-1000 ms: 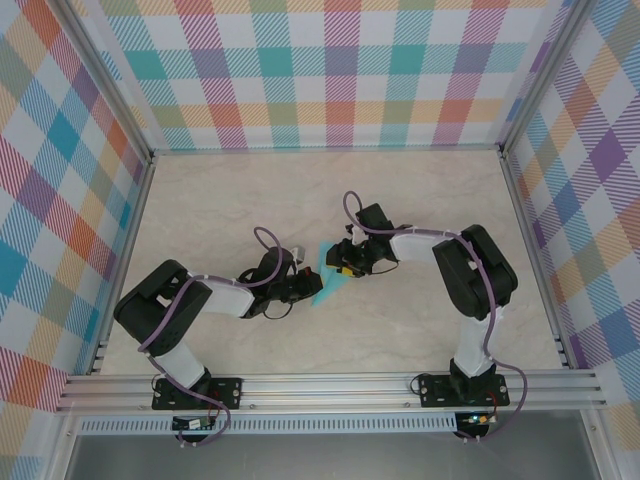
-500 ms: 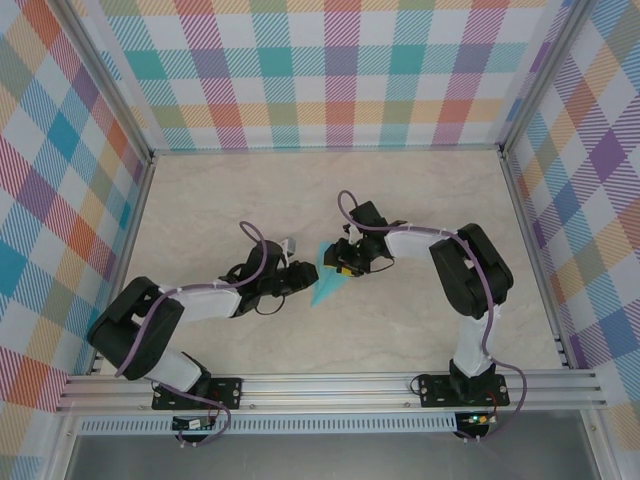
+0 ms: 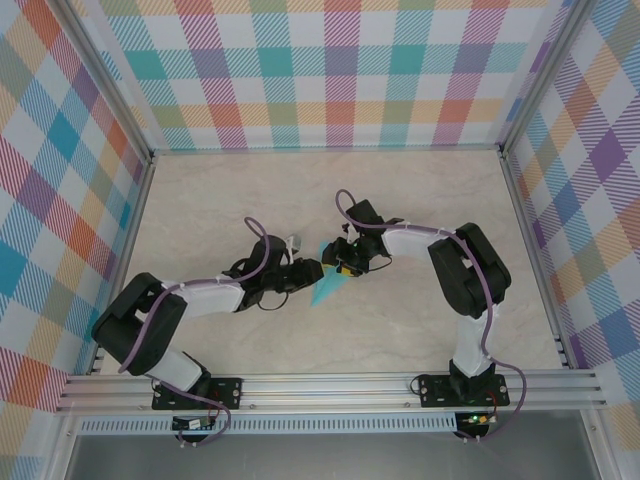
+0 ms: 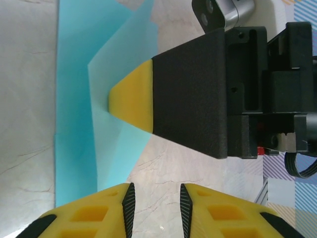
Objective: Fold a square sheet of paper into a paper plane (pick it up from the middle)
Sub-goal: Fourth fold the wing at the center of the table.
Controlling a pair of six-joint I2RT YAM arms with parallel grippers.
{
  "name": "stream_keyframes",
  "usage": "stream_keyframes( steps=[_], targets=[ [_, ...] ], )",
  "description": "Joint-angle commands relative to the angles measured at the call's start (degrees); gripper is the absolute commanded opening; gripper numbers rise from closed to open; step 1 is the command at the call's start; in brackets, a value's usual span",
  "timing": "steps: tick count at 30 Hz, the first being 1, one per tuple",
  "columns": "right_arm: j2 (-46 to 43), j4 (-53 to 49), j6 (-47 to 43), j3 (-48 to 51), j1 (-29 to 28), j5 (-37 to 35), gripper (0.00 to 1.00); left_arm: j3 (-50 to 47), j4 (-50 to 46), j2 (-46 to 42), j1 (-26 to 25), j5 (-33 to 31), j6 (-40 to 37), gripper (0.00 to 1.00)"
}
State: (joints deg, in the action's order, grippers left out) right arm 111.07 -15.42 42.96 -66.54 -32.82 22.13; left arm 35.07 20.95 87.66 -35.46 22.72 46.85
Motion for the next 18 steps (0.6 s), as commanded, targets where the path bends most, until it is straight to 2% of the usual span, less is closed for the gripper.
stream_keyframes(
  steps=[1,9,18],
  targets=[
    [3.61,-6.04,1.35,0.47,0.03,-5.86,0.53,2.68,-0.96,2.06,-0.38,3.11,0.53,0.30],
    [4.40,-7.92,2.53,-0.07,-0.05,-7.21,0.53,6.10,-6.13,6.76,-0.48,4.64,-0.53,0.24],
    [4.84,-8.90,2.74,-0.26,-0.06,-7.80,0.53,7.89,-11.88,8.35,-0.48,0.24,-1.82,0.17]
  ],
)
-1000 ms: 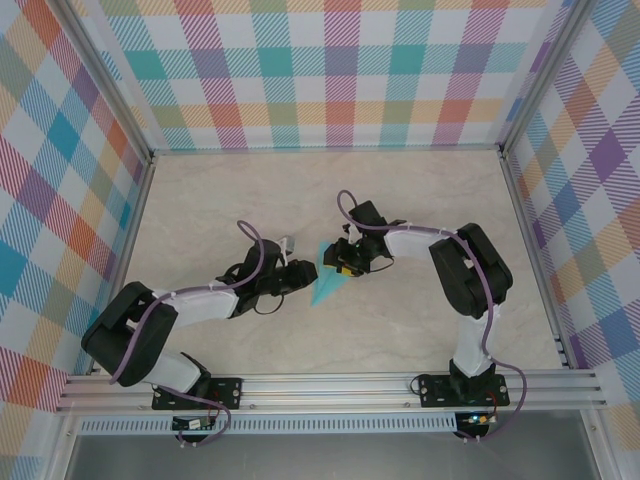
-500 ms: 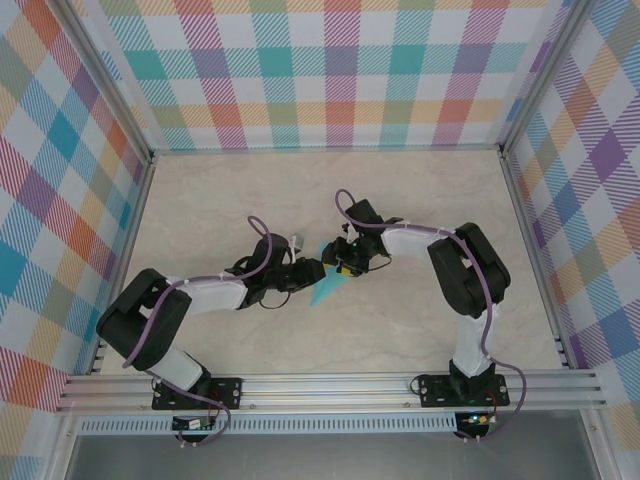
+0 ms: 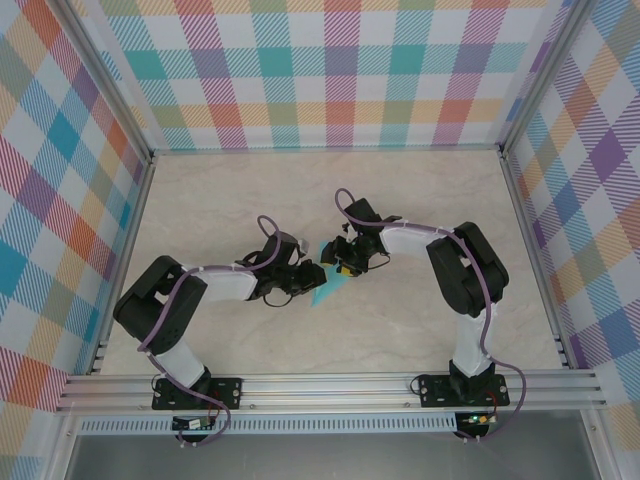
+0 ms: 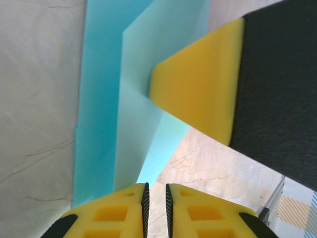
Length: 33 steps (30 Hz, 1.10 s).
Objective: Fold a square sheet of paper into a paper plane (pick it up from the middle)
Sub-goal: Fourth fold the wing at the center of the table.
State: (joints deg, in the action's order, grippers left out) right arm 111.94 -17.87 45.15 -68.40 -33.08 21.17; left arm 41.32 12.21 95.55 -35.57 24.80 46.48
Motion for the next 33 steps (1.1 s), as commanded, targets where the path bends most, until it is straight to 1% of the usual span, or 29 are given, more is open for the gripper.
stream_keyframes(
  steps=[1,9,33],
  targets=[
    [3.97,-6.50,0.49,1.60,0.21,-6.94,0.53,1.68,-3.41,0.46,-0.38,-2.06,-1.48,0.17],
    [4.03,-7.71,-0.23,1.96,0.14,-8.75,0.53,2.39,-4.26,1.15,-0.37,-3.13,-1.85,0.16],
    [7.43,-10.26,-0.10,0.55,-0.05,-10.18,0.50,3.00,-5.13,3.08,-0.35,-4.23,-2.44,0.13]
  ],
)
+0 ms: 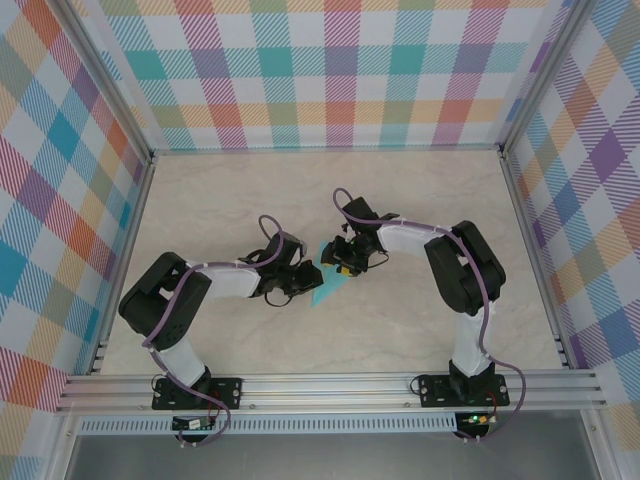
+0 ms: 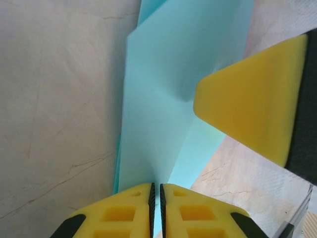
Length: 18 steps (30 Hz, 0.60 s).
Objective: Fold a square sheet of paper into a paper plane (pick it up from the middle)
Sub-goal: Fourth fold the wing at the center of the table.
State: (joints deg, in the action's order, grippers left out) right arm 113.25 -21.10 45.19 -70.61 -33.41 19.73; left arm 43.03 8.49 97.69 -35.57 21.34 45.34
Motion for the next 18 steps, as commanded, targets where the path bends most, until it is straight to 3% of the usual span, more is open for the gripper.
stream_keyframes(
  steps=[1,18],
  targets=[
    [6.26,-7.08,-0.20,2.67,0.27,-8.75,0.50,1.33,-1.52,0.92,-0.35,-0.78,-1.27,0.13],
    [7.86,-10.27,0.49,1.57,-0.08,-12.33,0.43,1.80,-2.16,0.60,-0.33,-1.50,-1.77,0.13]
  ],
)
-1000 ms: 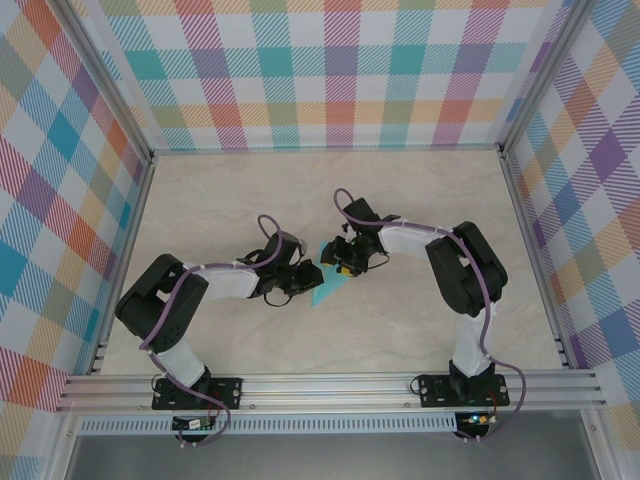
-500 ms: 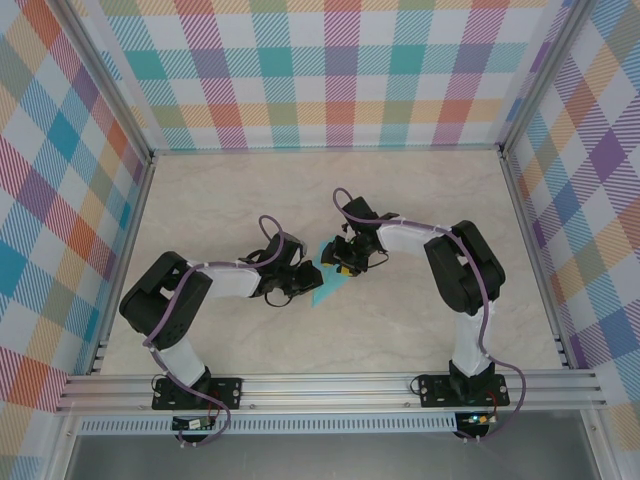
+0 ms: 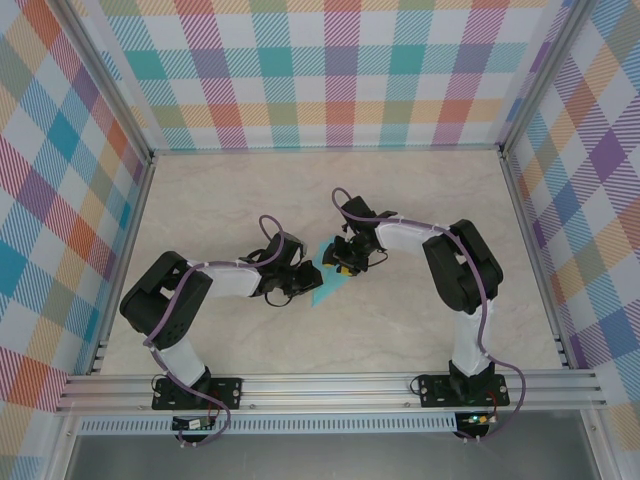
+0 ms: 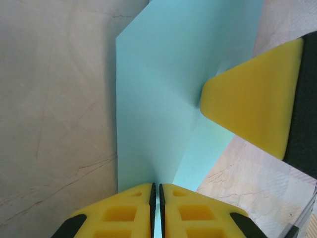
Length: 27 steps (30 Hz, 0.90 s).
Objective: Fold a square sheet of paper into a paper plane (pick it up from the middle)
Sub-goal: Fourth fold the wing at the center of the table.
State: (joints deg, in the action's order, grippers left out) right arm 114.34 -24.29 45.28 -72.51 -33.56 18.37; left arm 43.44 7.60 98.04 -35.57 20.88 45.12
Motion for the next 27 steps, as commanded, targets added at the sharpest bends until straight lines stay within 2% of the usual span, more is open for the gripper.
stream_keyframes(
  steps=[1,12,27],
  targets=[
    [6.83,-7.18,0.42,3.43,0.08,-11.15,0.42,1.43,-1.22,0.22,-0.37,-1.01,-1.61,0.13],
    [7.00,-7.96,1.89,3.69,-0.01,-13.18,0.36,1.56,-1.44,-0.49,-0.29,-1.46,-1.72,0.13],
    [7.73,-9.35,2.80,3.34,-0.10,-14.57,0.33,2.14,-2.30,0.48,-0.33,-2.16,-2.23,0.13]
  ],
)
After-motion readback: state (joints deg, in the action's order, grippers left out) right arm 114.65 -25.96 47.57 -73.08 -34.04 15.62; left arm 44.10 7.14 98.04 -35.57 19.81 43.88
